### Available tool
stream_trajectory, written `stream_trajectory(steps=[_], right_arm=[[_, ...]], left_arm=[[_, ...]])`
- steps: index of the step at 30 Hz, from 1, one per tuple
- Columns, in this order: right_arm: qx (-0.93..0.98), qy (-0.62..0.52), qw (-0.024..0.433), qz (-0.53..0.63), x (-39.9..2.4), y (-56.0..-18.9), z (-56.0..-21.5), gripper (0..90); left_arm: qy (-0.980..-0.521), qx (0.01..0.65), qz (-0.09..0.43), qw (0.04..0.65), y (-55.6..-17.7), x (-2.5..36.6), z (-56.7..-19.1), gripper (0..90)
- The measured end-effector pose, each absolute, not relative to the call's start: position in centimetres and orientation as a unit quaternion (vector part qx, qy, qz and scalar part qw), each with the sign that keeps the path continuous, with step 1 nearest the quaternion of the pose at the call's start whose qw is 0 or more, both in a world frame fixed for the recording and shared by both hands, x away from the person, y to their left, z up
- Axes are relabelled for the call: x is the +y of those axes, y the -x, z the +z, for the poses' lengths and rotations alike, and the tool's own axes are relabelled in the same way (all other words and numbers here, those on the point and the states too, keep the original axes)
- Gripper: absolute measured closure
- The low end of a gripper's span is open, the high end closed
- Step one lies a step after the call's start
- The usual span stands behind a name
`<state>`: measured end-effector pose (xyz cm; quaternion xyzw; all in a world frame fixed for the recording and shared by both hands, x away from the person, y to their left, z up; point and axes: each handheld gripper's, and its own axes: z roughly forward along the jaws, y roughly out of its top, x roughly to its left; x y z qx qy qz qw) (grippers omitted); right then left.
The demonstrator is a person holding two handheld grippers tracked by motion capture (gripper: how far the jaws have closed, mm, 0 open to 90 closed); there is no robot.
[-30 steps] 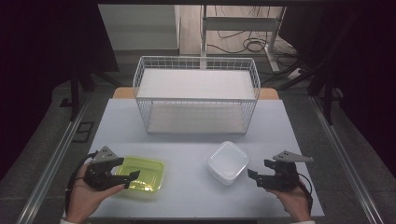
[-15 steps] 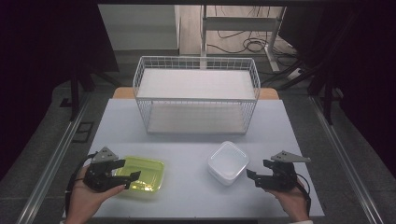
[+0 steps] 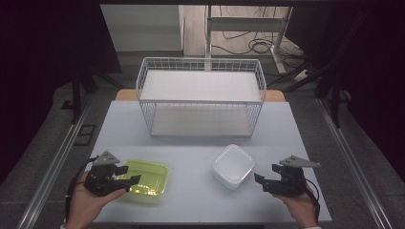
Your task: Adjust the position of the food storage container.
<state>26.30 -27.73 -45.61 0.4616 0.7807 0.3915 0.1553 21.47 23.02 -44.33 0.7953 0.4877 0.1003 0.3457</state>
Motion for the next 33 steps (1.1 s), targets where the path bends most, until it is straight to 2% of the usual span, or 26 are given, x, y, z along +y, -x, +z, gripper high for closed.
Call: stream_trajectory(steps=[6,11,20,22,33], right_arm=[[0.779,-0.46,0.165,0.393,-27.7,-26.4,-45.5,20.1],[0.778,-0.463,0.164,0.391,-27.6,-26.6,-45.6,20.1],[0.778,-0.467,0.164,0.387,-27.4,-27.0,-45.7,19.9],[0.778,-0.468,0.164,0.385,-27.4,-27.1,-45.8,19.9],[0.777,-0.472,0.169,0.38,-27.4,-27.1,-45.8,19.9]], left_arm=[[-0.834,0.462,0.066,0.295,-20.8,22.7,-45.1,53.9],[-0.843,0.457,0.053,0.277,-20.3,22.2,-45.5,61.6],[-0.848,0.469,0.006,0.246,-20.0,22.4,-46.6,86.7],[-0.849,0.471,-0.001,0.239,-20.0,22.4,-47.0,89.2],[-0.847,0.488,-0.015,0.209,-20.5,22.2,-49.6,89.8]])
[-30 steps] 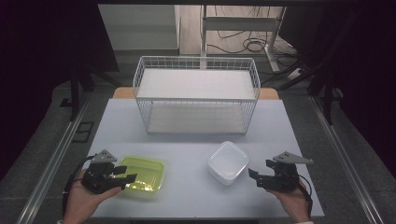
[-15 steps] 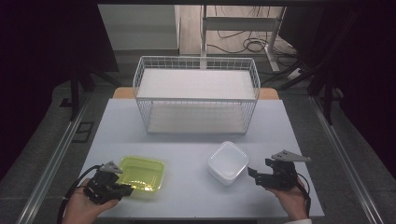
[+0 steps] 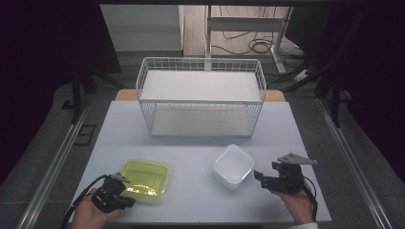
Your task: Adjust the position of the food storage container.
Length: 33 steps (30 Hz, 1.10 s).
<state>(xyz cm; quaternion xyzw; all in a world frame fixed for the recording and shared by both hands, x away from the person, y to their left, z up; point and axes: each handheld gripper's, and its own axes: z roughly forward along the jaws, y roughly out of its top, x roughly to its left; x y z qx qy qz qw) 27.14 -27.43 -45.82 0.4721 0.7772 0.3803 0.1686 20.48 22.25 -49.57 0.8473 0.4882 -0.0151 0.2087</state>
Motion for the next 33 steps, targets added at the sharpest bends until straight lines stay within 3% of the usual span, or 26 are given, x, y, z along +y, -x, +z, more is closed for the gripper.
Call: stream_trajectory(steps=[33], right_arm=[[0.774,-0.477,0.171,0.379,-27.9,-27.1,-45.9,19.9]], left_arm=[[-0.827,0.509,-0.001,0.238,-25.8,19.3,-50.8,89.8]])
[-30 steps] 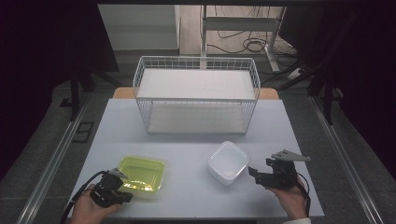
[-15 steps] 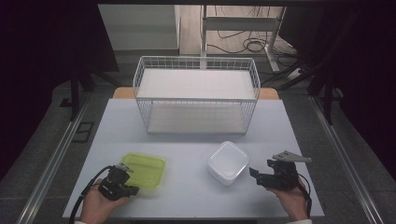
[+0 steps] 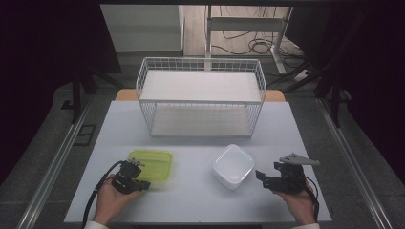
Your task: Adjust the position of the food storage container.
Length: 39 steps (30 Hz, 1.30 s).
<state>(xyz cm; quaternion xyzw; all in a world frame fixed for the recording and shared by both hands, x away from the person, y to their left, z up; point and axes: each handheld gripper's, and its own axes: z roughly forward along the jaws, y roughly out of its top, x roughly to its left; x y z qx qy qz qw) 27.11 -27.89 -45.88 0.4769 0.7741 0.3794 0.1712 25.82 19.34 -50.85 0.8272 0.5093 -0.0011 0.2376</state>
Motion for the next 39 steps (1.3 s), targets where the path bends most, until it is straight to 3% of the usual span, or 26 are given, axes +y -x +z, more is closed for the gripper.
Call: stream_trajectory(steps=[6,11,15,20,28,39], right_arm=[[0.774,-0.476,0.173,0.38,-27.8,-27.0,-45.8,19.8],[0.772,-0.477,0.175,0.381,-27.9,-26.9,-45.7,19.9],[0.771,-0.48,0.176,0.381,-28.1,-26.9,-45.6,19.9],[0.767,-0.483,0.177,0.383,-28.1,-26.9,-45.6,19.9],[0.765,-0.485,0.184,0.381,-28.0,-27.0,-45.5,19.9],[0.765,-0.487,0.188,0.378,-28.1,-26.8,-45.5,19.9]], left_arm=[[-0.826,0.511,-0.003,0.237,-26.7,19.0,-51.2,89.8],[-0.821,0.514,0.001,0.249,-25.1,19.6,-50.3,89.8],[-0.809,0.522,0.01,0.271,-24.1,21.0,-49.1,89.8],[-0.765,0.569,0.062,0.294,-24.0,26.2,-46.7,89.8],[-0.742,0.61,0.066,0.269,-26.7,30.3,-49.1,89.8],[-0.763,0.591,0.051,0.257,-28.9,29.4,-50.3,89.8]])
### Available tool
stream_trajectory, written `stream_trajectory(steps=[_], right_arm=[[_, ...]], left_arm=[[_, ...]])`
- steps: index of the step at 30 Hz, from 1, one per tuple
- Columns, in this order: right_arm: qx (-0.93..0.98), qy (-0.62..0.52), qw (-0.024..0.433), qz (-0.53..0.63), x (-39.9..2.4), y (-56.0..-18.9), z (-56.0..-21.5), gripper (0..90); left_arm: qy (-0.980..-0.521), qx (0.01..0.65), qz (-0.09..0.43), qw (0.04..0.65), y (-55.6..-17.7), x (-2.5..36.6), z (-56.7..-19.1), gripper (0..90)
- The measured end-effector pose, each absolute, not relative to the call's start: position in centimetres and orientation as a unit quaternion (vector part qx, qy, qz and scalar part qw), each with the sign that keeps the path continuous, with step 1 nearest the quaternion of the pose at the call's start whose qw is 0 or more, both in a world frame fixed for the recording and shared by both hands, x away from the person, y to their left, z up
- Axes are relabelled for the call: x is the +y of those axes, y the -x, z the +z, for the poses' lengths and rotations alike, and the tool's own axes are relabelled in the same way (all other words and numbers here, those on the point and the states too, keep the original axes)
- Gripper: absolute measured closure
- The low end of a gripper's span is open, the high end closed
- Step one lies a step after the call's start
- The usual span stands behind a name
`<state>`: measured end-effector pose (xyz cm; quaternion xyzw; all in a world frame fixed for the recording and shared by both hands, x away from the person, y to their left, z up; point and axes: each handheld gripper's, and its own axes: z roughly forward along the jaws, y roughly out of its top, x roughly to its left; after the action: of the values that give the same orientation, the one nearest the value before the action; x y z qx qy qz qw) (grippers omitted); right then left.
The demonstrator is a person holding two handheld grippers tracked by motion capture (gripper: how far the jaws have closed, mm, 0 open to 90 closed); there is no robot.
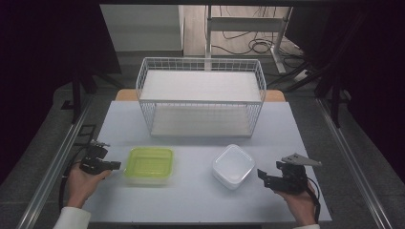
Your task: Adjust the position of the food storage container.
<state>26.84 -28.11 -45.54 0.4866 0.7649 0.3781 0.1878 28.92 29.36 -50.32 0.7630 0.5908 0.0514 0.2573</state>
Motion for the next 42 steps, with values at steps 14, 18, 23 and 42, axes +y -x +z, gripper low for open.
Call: stream_trajectory(steps=[14,18,23,42], right_arm=[[0.763,-0.488,0.19,0.379,-28.1,-26.7,-45.4,19.9],[0.762,-0.487,0.192,0.382,-27.9,-26.6,-45.2,19.9],[0.765,-0.482,0.192,0.382,-27.5,-26.3,-44.9,19.9],[0.776,-0.47,0.187,0.376,-26.7,-26.3,-45.0,19.9]], left_arm=[[-0.774,0.573,0.028,0.268,-29.5,27.7,-50.8,89.9],[-0.776,0.568,0.022,0.274,-29.6,26.6,-50.9,89.8],[-0.775,0.566,0.019,0.281,-30.0,25.9,-51.0,89.8],[-0.771,0.56,0.014,0.303,-31.7,22.3,-51.3,89.8]])
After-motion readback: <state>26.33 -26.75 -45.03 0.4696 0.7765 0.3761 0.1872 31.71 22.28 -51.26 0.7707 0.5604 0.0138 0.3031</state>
